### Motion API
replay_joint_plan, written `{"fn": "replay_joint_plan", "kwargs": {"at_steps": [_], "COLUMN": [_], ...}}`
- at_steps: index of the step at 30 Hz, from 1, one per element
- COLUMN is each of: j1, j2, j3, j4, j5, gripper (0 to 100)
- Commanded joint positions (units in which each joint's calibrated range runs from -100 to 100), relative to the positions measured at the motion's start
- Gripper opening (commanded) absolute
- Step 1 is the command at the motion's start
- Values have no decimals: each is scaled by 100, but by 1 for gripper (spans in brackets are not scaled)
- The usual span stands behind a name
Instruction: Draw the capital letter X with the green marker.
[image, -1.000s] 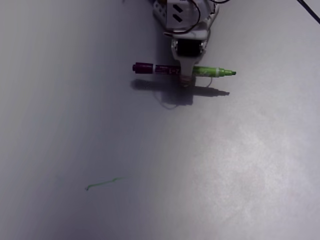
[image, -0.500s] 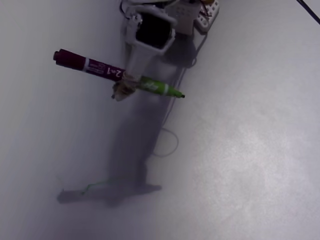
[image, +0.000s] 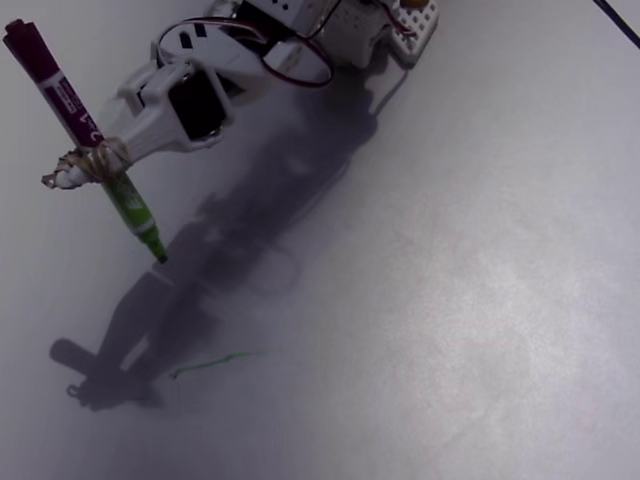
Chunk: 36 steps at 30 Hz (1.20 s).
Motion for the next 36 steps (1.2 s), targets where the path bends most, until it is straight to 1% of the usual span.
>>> {"fn": "replay_joint_plan", "kwargs": {"at_steps": [1, 3, 5, 9, 13, 15, 17, 20, 21, 24, 26, 29, 32, 36], "j1": [-216, -368, -435, -520, -654, -568, -263, 260, 394, 651, 717, 774, 717, 508], "j2": [648, 1254, 1749, 2275, 3193, 3536, 3855, 3919, 3919, 3871, 3855, 3919, 4190, 4485], "j3": [492, 564, 564, 178, -586, -909, -1250, -1214, -1214, -1286, -1412, -1439, -1645, -1852], "j4": [-1954, -2878, -3442, -3670, -4161, -4128, -3948, -3425, -3384, -3245, -3049, -3025, -2853, -2780], "j5": [142, 254, 308, 415, 542, 576, 752, 1275, 1534, 2242, 2545, 3067, 3233, 3155], "gripper": [0, 0, 0, 0, 0, 0, 0, 0, 0, 0, 0, 0, 0, 0]}}
